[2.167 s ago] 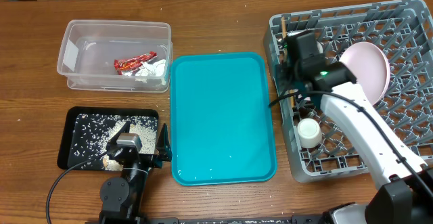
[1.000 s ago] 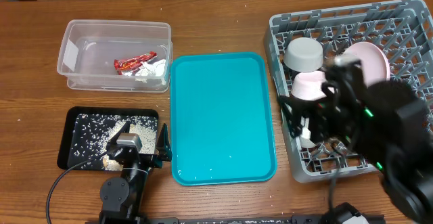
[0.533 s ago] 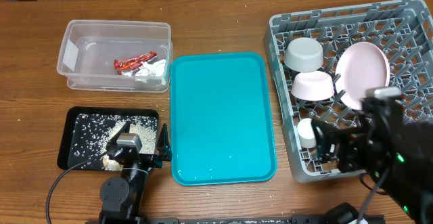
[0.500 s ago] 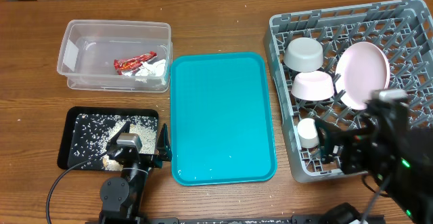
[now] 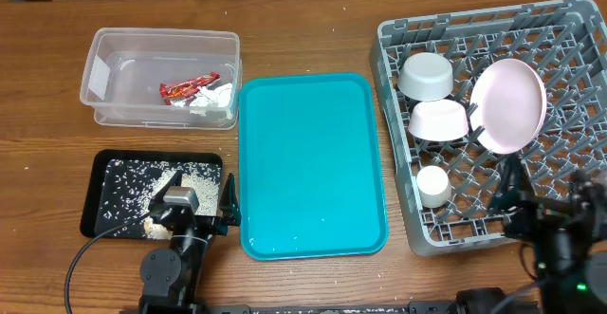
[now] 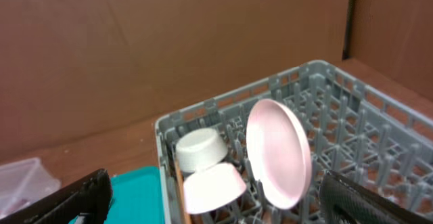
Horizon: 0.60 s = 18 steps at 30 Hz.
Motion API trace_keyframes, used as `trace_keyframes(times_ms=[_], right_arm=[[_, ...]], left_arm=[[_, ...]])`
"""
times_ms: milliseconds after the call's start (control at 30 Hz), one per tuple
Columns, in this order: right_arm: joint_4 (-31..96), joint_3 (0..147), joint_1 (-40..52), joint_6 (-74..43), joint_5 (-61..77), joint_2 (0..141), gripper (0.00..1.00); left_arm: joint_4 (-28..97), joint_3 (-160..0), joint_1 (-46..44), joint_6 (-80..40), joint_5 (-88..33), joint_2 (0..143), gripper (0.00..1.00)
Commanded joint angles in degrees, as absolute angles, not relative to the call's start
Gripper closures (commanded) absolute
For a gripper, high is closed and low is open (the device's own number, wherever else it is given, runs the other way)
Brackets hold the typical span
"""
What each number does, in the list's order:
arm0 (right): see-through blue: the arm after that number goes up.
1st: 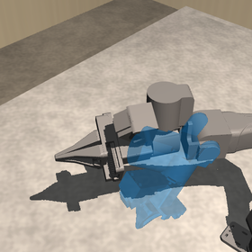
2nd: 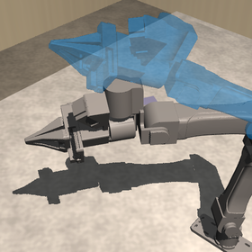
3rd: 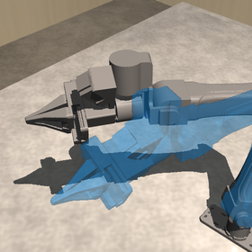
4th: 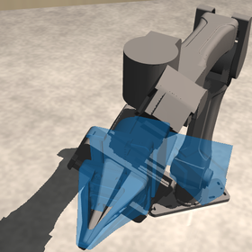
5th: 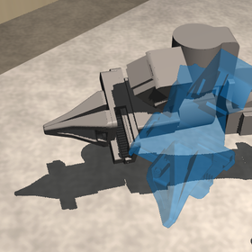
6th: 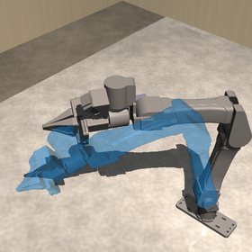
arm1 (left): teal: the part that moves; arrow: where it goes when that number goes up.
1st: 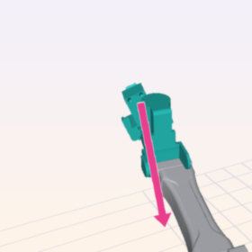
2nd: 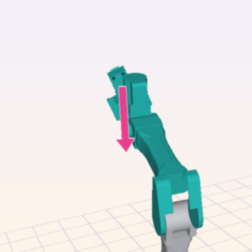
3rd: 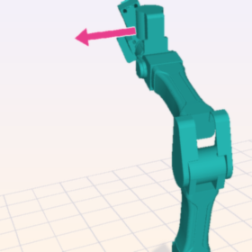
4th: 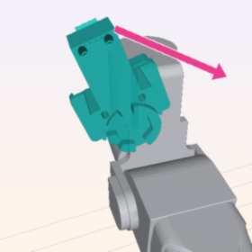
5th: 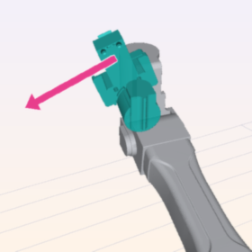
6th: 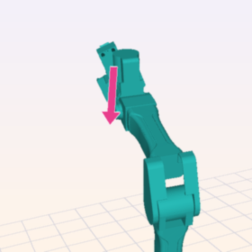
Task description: Sort waste into correct bins and load items into the dishwasher
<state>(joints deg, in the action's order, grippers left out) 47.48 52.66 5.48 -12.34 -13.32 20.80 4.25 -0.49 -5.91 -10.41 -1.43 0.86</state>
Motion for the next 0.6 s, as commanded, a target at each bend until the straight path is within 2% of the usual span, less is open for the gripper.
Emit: trace_keyframes(times_ms=[0,267,567], right_arm=[[42.2,42.4,5.0,-11.9,-11.3,13.8,0.00],[26.5,21.4,5.0,-12.1,-5.8,0.7,0.00],[9.5,7.4,6.6,-12.3,-3.5,0.2,0.00]], left_arm=[[4.4,-0.3,-6.1,-10.7,-1.3,0.3,0.00],[4.4,-0.3,-6.1,-10.7,-1.3,0.3,0.00],[4.4,-0.3,-6.1,-10.7,-1.3,0.3,0.00]])
